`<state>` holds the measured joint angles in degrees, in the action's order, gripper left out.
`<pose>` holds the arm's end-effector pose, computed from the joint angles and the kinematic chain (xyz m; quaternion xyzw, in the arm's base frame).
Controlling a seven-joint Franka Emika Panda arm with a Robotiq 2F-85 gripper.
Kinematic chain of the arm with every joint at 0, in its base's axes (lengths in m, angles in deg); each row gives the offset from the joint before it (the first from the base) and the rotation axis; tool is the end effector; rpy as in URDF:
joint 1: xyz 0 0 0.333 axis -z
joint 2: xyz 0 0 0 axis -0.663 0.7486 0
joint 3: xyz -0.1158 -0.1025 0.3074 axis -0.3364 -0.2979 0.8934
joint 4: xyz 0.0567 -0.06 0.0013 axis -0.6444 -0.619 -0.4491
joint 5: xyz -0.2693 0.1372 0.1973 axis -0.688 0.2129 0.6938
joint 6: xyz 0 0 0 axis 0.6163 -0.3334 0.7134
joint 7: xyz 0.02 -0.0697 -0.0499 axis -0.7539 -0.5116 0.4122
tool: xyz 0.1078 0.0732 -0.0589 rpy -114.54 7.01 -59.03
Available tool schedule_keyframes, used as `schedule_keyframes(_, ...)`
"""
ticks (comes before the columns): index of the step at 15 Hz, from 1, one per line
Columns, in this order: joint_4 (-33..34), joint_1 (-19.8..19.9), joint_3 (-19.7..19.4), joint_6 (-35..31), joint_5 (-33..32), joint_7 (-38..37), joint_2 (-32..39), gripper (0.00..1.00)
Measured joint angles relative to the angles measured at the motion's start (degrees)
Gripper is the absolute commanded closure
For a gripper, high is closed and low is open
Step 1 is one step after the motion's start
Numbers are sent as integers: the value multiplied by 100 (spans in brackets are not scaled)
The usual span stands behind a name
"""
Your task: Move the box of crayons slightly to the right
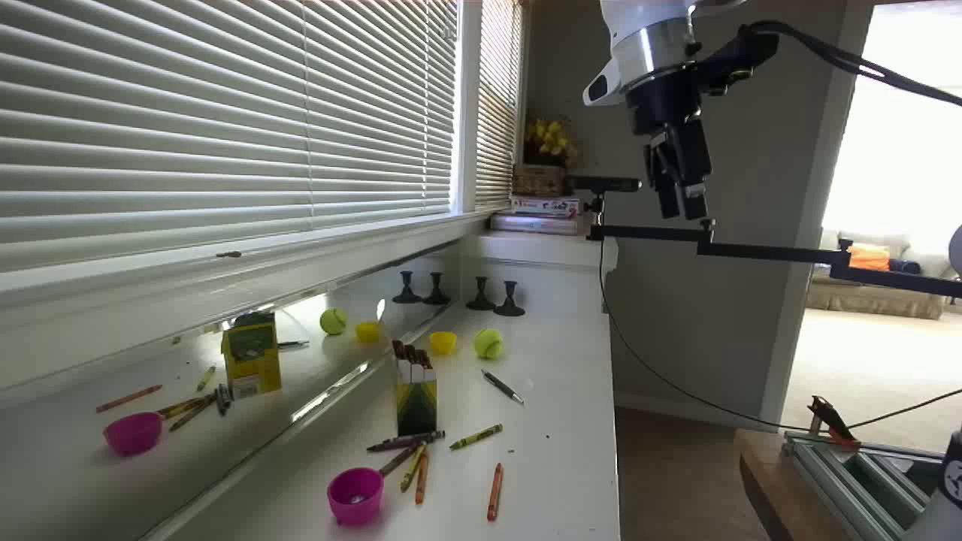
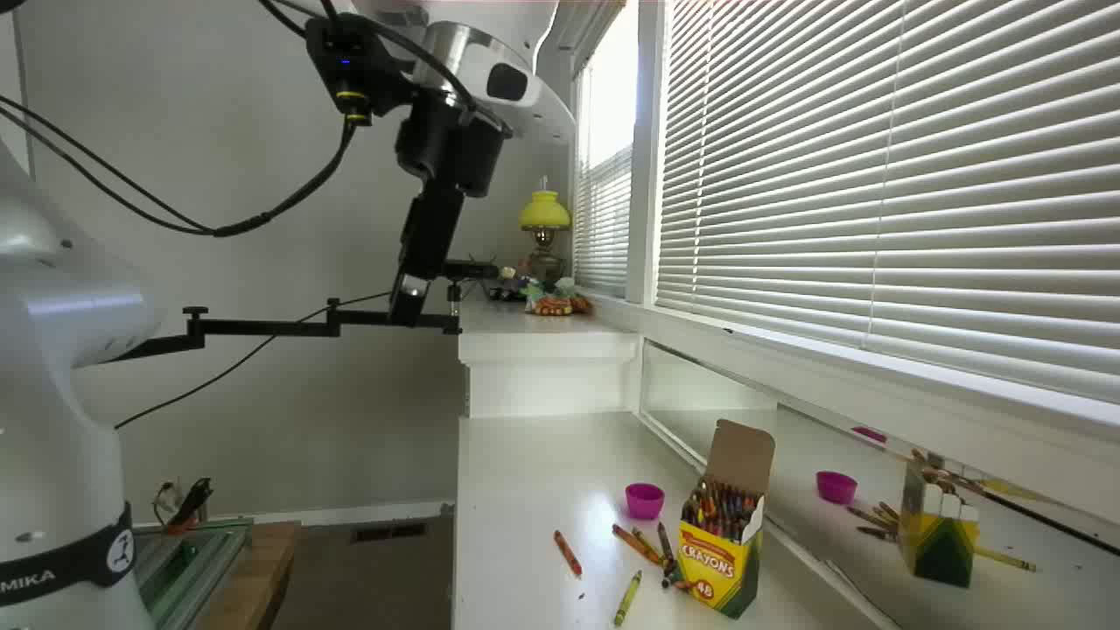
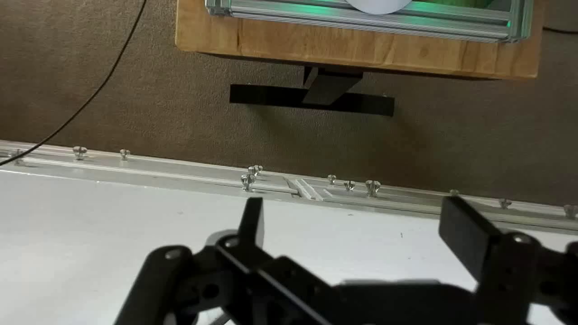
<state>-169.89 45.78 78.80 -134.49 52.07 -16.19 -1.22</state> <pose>0.3068 -0.0990 0.5074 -0.9899 -0.0315 0.1379 0.0068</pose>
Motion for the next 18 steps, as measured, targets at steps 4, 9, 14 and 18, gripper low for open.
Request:
schedule_keyframes(4, 0, 0, 0, 0, 0, 0, 0, 0)
schedule_keyframes(9, 0, 1, -3, -249, 0, -9, 64, 0)
schedule_keyframes(14, 217, 3, -79, -1606, -607, 560, 934, 0)
schedule_keyframes(18, 990, 104, -239, -1978, -722, 725, 2016, 0)
